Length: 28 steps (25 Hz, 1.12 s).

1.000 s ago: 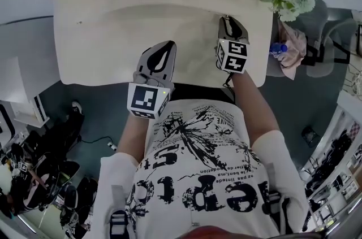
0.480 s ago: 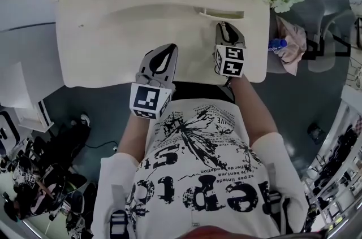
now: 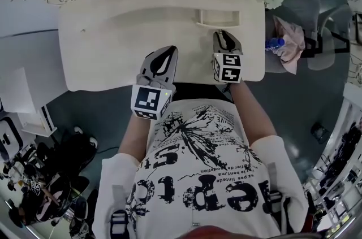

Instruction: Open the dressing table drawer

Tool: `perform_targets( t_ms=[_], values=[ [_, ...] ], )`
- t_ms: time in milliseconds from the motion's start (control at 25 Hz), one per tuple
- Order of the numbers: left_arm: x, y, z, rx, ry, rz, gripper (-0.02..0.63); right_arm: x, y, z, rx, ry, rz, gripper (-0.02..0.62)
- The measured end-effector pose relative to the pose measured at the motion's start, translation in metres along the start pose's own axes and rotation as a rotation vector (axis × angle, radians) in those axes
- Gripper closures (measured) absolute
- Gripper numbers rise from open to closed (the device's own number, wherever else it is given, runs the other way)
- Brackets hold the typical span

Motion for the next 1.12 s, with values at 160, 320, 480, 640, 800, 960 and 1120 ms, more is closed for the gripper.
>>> perform_targets(
  t_ms=[160, 320, 480, 640, 800, 960, 1120],
  values=[
    [-0.002, -0.001, 0.003, 0.001, 0.002, -0.008, 0.586, 0.001, 0.005, 0.003, 0.014, -0.016, -0.023, 0.488],
    [-0.003, -0.004, 0.005, 0.0, -0.004, -0.016, 0.586, 0.0, 0.013, 0.001, 0.066, -0.039, -0.062, 0.465],
    [-0.003, -0.006, 0.008, -0.006, -0.009, -0.022, 0.586, 0.002, 0.004, 0.016, 0.04, -0.033, -0.036, 0.459],
    [-0.004, -0.013, 0.007, -0.024, -0.01, -0.033, 0.586, 0.004, -0.018, 0.039, -0.011, -0.027, -0.016, 0.46],
    [-0.005, -0.028, 0.006, -0.06, -0.005, -0.055, 0.586, 0.004, -0.053, 0.058, -0.087, -0.039, 0.009, 0.514],
    [-0.01, -0.045, 0.007, -0.093, 0.006, -0.08, 0.586, -0.001, -0.088, 0.079, -0.18, -0.026, 0.016, 0.553],
    [-0.014, -0.061, 0.009, -0.13, 0.011, -0.105, 0.586, -0.005, -0.119, 0.099, -0.303, -0.021, 0.051, 0.567]
  ],
)
Point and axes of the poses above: the fingertips, and each gripper's own axes: z backward along the fingers, x to its left, y out of its underside, the point moved 2 cm from there along z, backward along the fingers, and after that the axes turned 6 degrees about z, right-handed, at the moved point
